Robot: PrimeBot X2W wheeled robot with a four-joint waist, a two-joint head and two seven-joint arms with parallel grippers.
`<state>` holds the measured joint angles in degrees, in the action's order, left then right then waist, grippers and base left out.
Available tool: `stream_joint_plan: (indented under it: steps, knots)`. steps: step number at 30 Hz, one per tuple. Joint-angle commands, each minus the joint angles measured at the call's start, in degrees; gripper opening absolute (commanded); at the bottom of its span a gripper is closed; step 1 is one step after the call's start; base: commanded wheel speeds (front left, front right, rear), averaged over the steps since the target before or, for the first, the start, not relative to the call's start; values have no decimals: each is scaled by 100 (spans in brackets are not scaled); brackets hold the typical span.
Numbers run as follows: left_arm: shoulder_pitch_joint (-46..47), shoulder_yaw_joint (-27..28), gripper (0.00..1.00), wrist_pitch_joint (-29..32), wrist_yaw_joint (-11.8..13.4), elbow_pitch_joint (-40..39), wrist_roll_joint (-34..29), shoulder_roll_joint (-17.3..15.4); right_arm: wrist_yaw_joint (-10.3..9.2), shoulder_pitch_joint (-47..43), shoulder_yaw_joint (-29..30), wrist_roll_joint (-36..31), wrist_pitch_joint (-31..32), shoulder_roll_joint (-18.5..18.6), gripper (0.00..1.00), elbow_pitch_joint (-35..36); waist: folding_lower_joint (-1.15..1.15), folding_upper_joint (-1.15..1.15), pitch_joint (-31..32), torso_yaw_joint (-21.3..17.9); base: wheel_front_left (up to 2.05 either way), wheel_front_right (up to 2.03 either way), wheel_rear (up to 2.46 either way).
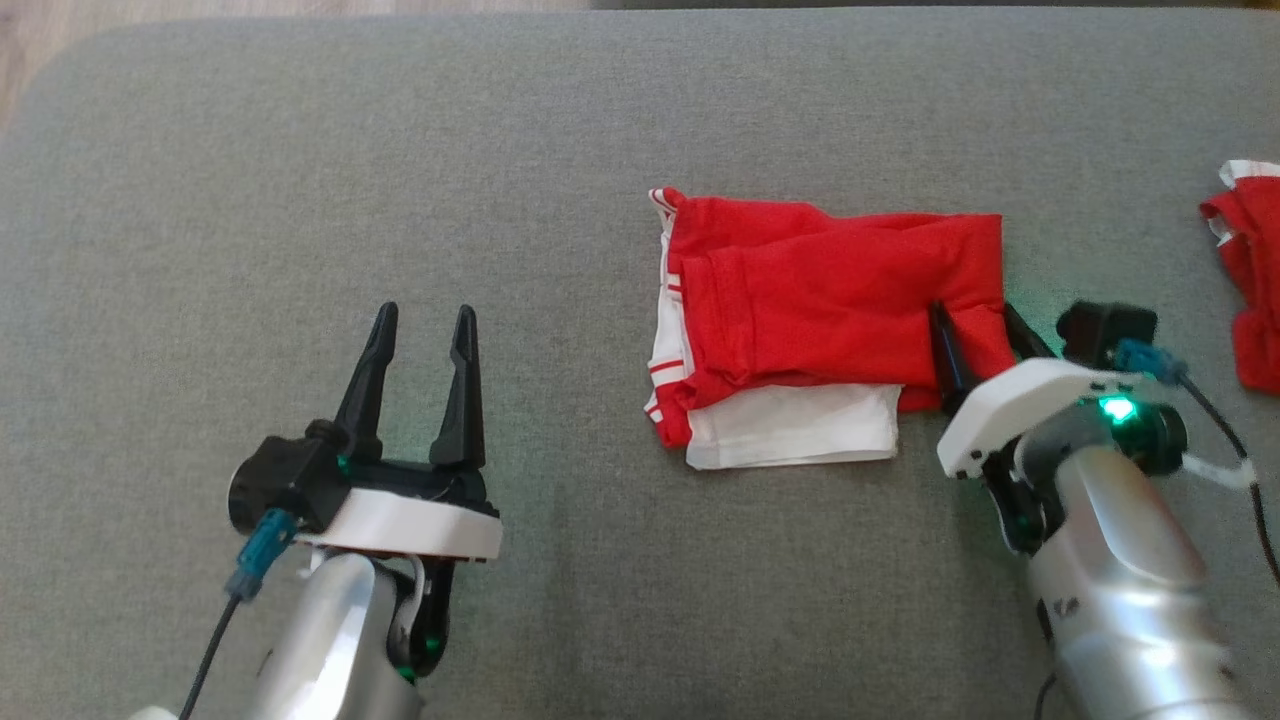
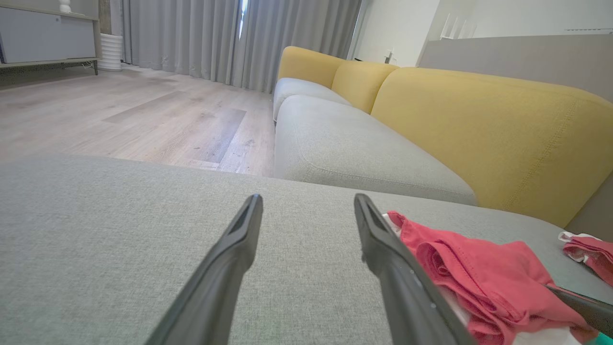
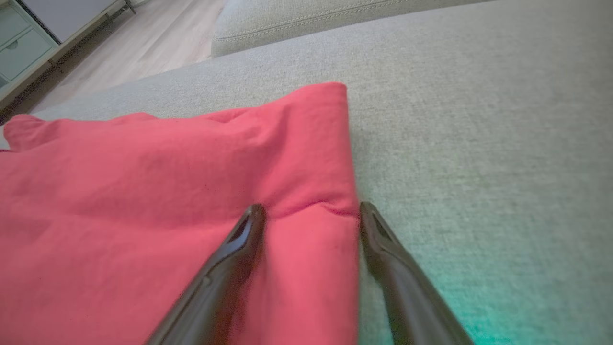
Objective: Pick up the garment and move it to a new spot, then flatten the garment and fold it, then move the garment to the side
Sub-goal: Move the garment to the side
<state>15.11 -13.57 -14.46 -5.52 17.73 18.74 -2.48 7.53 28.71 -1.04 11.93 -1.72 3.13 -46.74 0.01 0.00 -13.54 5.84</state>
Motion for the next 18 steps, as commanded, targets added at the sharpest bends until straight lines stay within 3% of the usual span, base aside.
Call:
stream_joint_plan:
  steps: [1, 4, 5, 6, 7, 18]
  knots:
    - [226, 111, 100, -54, 29, -165, 29, -40, -4, 205, -257, -6, 106, -24, 100, -137, -1, 0, -34, 28, 0, 0, 0]
    - [240, 84, 100, -54, 49, -154, 45, -40, -4, 323, -412, -52, 166, -25, 100, -485, -1, 0, -39, 32, 0, 0, 0]
    - [245, 77, 100, -54, 54, -147, 49, -40, -4, 359, -462, -74, 165, -25, 77, -580, -1, 0, -34, 28, 0, 0, 0]
    - [249, 74, 100, -54, 58, -138, 54, -40, -4, 394, -508, -98, 154, -25, 30, -665, -1, 0, -25, 22, 0, 0, 0]
    - [252, 73, 100, -54, 62, -129, 58, -40, -4, 425, -549, -128, 115, -25, 0, -736, -1, 0, -13, 12, 0, 0, 0]
    - [200, 83, 100, -54, 62, -116, 70, -40, -4, 757, -641, -974, -846, 217, 0, -830, -1, 0, 276, -269, 0, 0, 0]
